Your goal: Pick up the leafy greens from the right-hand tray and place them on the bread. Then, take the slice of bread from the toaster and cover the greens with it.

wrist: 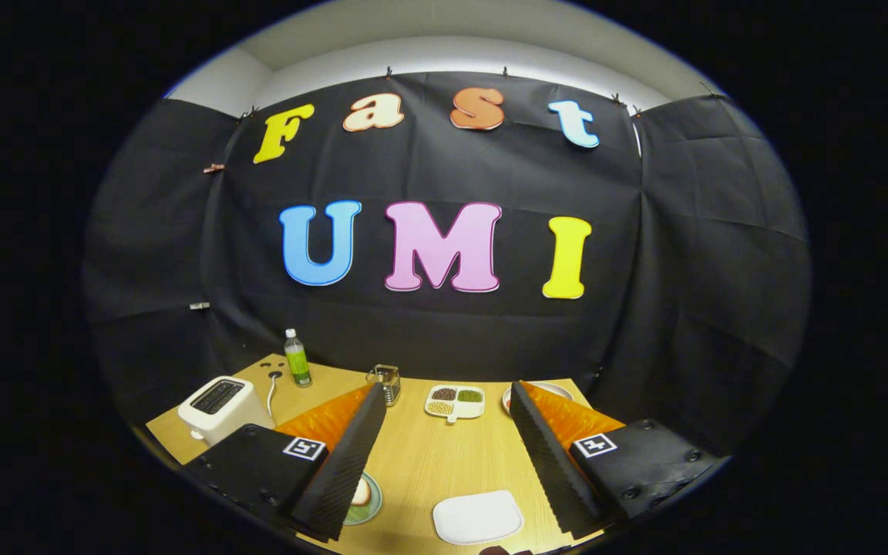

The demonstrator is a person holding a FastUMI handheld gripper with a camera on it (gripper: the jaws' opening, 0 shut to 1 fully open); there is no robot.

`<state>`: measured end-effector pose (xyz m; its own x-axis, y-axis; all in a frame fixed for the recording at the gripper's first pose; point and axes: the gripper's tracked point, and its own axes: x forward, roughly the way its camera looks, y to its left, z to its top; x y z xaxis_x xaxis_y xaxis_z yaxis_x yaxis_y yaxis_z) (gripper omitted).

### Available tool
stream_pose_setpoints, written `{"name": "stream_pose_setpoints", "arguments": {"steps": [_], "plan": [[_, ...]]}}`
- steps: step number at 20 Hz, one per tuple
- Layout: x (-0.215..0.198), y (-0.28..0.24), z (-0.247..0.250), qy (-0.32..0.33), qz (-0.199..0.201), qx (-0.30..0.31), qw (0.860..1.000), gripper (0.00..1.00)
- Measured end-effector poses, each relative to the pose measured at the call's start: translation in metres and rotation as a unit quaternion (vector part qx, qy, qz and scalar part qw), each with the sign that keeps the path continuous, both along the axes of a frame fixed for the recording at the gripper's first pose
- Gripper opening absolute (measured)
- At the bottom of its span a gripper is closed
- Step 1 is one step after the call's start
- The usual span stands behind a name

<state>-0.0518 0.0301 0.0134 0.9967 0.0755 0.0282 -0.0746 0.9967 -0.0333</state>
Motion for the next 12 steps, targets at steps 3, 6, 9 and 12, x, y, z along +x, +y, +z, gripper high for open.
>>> {"name": "stream_pose_setpoints", "arguments": {"steps": [3,6,9,12], "plan": [[-0.022,-0.002,-0.003,-0.003,-0.001,-0.019,1.000,1.00],[-0.031,0.009,0.001,0.001,0.008,-0.013,1.000,1.00],[-0.028,0.019,0.015,-0.010,0.012,0.000,1.000,1.00],[-0.021,0.028,0.026,-0.020,0.016,0.012,1.000,1.00]]}}
